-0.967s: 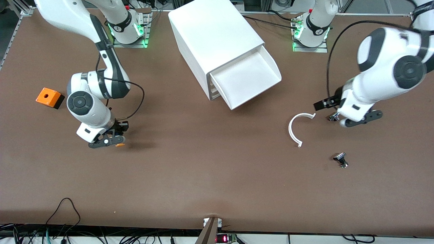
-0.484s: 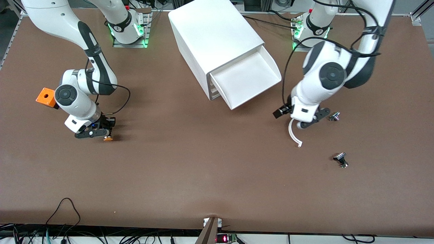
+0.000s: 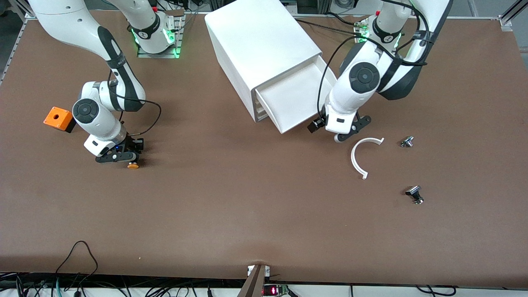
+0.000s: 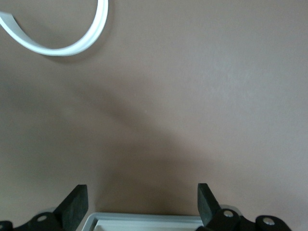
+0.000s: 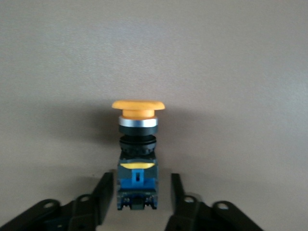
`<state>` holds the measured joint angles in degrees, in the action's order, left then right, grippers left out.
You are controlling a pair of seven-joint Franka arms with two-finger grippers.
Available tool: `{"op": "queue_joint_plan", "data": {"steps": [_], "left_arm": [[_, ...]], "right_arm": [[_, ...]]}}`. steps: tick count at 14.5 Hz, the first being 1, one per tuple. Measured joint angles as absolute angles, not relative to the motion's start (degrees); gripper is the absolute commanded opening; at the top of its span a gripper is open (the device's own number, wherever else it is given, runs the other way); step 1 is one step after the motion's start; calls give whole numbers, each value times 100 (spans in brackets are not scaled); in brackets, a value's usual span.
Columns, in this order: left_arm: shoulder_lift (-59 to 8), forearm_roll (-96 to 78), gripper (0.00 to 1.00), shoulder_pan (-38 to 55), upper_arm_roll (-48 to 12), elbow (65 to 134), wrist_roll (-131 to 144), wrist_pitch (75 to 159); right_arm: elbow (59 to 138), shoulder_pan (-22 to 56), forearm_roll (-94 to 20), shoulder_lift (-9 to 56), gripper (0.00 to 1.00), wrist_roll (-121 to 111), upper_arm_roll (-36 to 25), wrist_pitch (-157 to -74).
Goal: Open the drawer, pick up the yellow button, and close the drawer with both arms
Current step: 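Close the drawer with the left gripper while the right gripper places the button, then open the right gripper and withdraw while the left gripper draws back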
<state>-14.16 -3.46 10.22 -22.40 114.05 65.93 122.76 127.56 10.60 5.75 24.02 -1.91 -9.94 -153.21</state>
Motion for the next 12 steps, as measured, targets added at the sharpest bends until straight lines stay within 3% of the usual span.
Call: {"op": "queue_joint_plan", "data": {"steps": [5, 12], "left_arm": [[-1362, -729, 100, 1044, -2818, 11612, 6640, 12274], [-1299, -1178, 100, 1051, -3447, 11834, 6684, 12272]], "right_arm": [[12002, 1051, 564, 2201, 100, 53, -987, -13911], [9837, 1080, 420, 2094, 100, 165, -837, -10945]]}}
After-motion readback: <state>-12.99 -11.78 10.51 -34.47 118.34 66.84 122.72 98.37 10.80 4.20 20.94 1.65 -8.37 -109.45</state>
